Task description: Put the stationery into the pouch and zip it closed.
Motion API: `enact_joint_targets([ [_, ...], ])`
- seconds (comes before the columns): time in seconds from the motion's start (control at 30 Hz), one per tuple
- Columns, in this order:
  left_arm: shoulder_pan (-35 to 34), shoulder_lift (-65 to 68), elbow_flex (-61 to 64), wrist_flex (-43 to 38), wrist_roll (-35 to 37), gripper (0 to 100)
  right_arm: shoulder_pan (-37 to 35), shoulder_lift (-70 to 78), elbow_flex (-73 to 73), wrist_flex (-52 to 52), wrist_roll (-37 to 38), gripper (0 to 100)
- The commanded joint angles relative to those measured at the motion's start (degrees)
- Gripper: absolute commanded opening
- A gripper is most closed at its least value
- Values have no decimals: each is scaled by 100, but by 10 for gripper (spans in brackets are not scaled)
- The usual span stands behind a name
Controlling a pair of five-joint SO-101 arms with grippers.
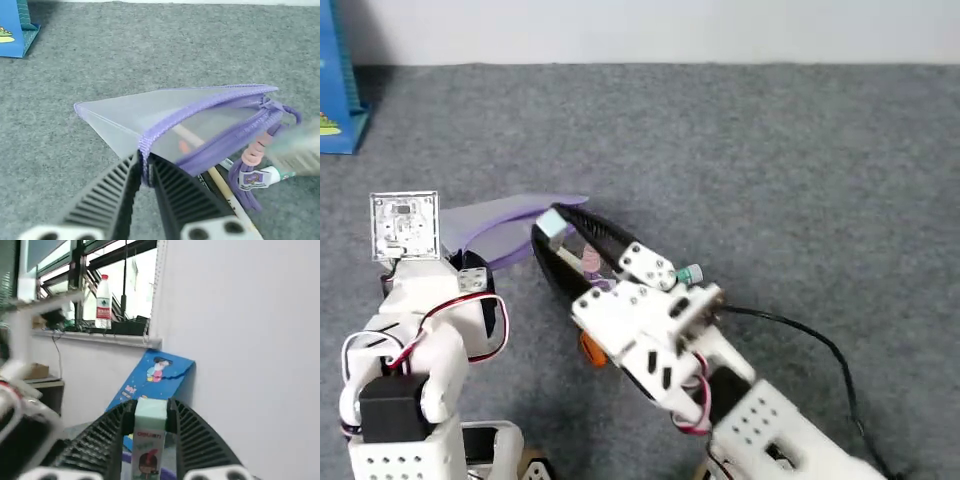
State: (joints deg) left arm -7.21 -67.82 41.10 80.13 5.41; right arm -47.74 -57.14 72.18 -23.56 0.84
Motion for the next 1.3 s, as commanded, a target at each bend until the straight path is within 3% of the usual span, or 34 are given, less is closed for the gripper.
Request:
enact_joint_targets([
  [0.0, 18, 105, -321, -53, 53, 12, 66, 857, -422, -884, 44, 8],
  [0.47, 35, 105, -286, -44, 167, 12, 57, 3134, -1178, -2870, 44, 8],
  [0.83, 35, 105, -286, -44, 176, 12, 84, 4189, -1248, -2985, 79, 17],
  [0.93, 9, 105, -277, -44, 176, 12, 75, 4119, -1055, -2985, 88, 104],
  [1.07, 9, 105, -277, -44, 176, 12, 57, 3468, -651, -2607, 229, 266],
  [1.27, 9, 105, -277, -44, 185, 12, 347, 1974, -642, -40, 264, 222],
])
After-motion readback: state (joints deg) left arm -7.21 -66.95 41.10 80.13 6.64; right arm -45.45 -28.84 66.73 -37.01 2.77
